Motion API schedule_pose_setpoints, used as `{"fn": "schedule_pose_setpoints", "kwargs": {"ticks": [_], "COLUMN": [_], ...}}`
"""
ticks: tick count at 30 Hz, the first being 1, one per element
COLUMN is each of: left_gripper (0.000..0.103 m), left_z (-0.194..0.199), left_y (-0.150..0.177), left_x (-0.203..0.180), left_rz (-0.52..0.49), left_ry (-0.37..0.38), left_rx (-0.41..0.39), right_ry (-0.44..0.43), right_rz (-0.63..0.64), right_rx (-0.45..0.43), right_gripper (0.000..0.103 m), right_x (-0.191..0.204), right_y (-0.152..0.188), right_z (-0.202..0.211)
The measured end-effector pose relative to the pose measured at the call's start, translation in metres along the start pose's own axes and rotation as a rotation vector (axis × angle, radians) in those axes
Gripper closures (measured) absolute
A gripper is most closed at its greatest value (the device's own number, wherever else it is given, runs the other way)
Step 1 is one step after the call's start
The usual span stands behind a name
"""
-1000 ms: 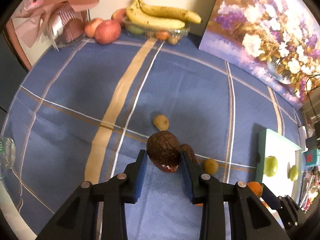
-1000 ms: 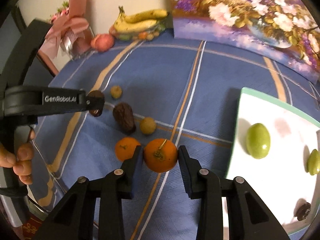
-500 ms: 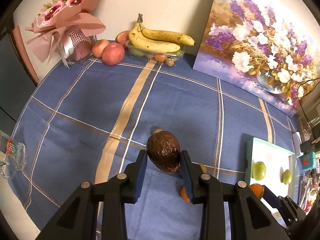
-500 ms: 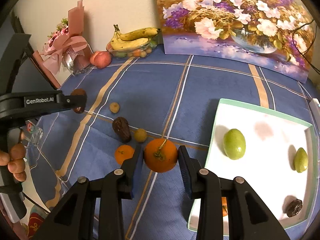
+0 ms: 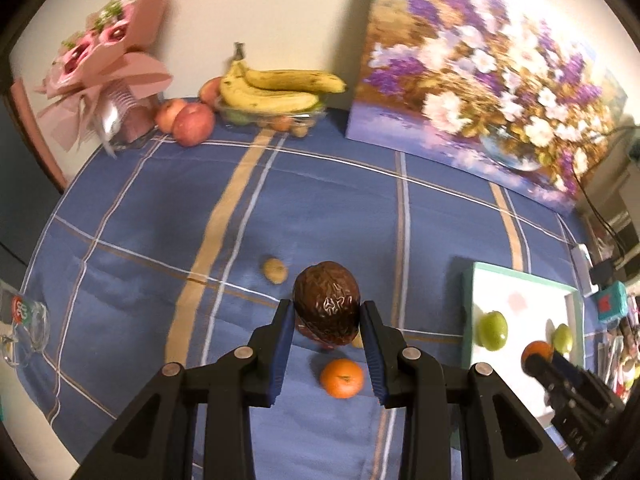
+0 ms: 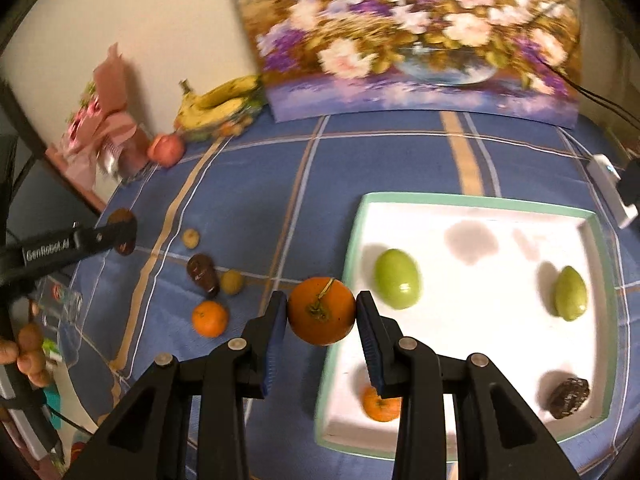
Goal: Organize fruits
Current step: 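Carry the date and the orange over the white tray with both tools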
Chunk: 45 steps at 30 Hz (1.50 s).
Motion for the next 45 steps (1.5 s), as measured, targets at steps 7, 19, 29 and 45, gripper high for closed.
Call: {"fn": "schedule_pose_setpoints", "kwargs": {"ticks": [7, 19, 29, 45], "left_gripper": [0.067, 0.067, 0.067, 0.067], "left_z": [0.002, 0.006, 0.002, -0.019], "left_y": [0.016, 0.059, 0.098, 0.125], "left_x": [-0.039, -0.117, -0.158, -0.173], "left_rz": [-0.086, -0.284, -0.407, -0.491], "left_ry": [0.012, 0.046, 0.062, -0.004], "left_rx": [0.002, 0.025, 0.058, 0.080], "right_ry": [0.058, 0.200, 0.246, 0.235], "right_rz": [-0.076, -0.183, -0.251, -0.261], "right_rx": [-0.022, -0.004, -0.005, -0.015], "right_gripper": [0.066, 0.066, 0.066, 0.066], "right_x": [-0.047, -0.132, -0.168, -0.170], "right_y": [0.010, 0.041, 0.061, 0.060], "right_z": [0.023, 0.056, 0.075, 0.082]}}
Point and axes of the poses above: each gripper's, at about its wrist camera, not at the fingertips, and z roughly against the way its jaws point, x to its left, y to its underside, the point moved 8 cm from there along -z, roughly the way its jaws point, and after that the axes turned 15 degrees about z, right-handed, at the moved point
